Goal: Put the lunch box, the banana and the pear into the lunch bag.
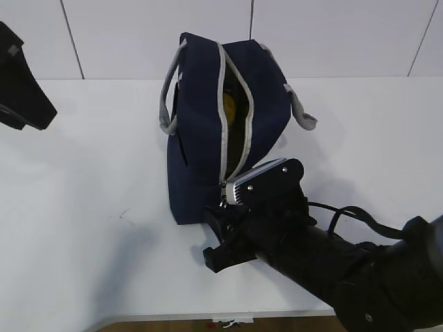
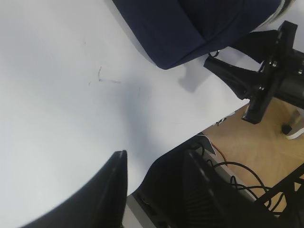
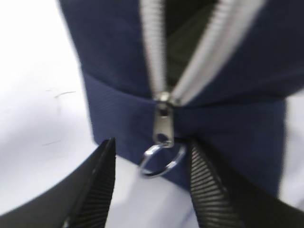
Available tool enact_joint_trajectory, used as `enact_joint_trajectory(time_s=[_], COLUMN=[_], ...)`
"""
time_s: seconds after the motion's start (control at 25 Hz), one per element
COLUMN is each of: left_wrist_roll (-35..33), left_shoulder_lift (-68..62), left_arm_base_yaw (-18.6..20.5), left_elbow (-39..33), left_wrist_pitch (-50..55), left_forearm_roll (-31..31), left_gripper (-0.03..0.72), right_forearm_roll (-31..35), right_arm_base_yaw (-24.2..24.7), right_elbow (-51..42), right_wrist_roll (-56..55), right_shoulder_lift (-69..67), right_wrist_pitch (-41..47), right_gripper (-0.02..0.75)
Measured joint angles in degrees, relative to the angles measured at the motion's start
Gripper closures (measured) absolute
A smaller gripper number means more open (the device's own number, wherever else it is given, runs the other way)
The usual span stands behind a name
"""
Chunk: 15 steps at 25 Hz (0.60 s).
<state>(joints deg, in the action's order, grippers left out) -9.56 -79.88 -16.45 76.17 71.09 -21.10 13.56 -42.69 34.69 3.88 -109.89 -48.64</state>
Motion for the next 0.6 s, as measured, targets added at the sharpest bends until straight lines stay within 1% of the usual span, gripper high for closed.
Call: enact_joint_trajectory(time_s=[0.2, 0.24, 0.6], left_wrist_roll=[0.0, 0.0, 0.0], left_shoulder_lift=[0.0, 0.0, 0.0], left_arm_base_yaw=[0.0, 0.0, 0.0], left_elbow=[0.0, 0.0, 0.0], left_wrist_pitch=[0.0, 0.0, 0.0], left_forearm_roll=[0.0, 0.0, 0.0], left_gripper=[0.391, 0.391, 0.391], right_forearm_roll=[-6.5, -6.9, -5.8], right_arm_base_yaw=[0.0, 0.0, 0.0], right_elbow=[0.0, 0.0, 0.0], right_wrist_roll=[-2.7, -2.8, -3.2], right_shoulder_lift=[0.0, 0.0, 0.0], right_wrist_pitch=[1.0, 1.1, 1.6], right_gripper=[0.329, 0.328, 0.325])
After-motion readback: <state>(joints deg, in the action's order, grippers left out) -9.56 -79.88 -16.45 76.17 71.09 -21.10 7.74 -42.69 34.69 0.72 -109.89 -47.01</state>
